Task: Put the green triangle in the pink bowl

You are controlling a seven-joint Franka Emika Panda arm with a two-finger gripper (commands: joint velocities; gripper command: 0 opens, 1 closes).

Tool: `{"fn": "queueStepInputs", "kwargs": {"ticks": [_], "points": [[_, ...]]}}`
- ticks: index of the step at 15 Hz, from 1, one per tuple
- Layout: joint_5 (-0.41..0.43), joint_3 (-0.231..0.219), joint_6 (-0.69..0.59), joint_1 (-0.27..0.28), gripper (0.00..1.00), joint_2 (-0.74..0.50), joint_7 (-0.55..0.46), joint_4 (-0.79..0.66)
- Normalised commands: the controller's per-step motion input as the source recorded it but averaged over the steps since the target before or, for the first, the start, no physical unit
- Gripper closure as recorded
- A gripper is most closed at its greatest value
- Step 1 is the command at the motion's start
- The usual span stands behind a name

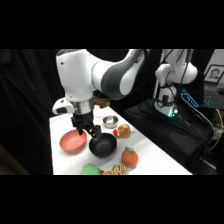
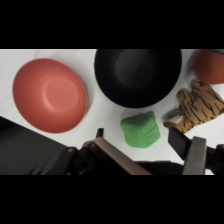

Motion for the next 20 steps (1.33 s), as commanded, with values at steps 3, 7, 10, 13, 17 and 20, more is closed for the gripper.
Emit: {"fn": "queueStepInputs", "kwargs": {"ticks": [3, 7, 10, 13, 17, 20], "points": [[-0.066, 0.086, -0.2, 0.028, 0.0, 0.3, -0.2, 0.46], [-0.015, 0.078, -0.15, 0.012, 0.0, 0.25, -0.18, 0.39], [-0.04, 0.041, -0.06, 0.008, 0.0, 0.26, -0.17, 0.35], [-0.021, 0.051, 0.0, -0.017, 0.0, 0.29, -0.19, 0.34], [-0.035, 0.062, 0.04, -0.007, 0.0, 0.28, -0.19, 0.33], [-0.064, 0.039, 0.04, -0.002, 0.0, 0.3, -0.19, 0.38]]}}
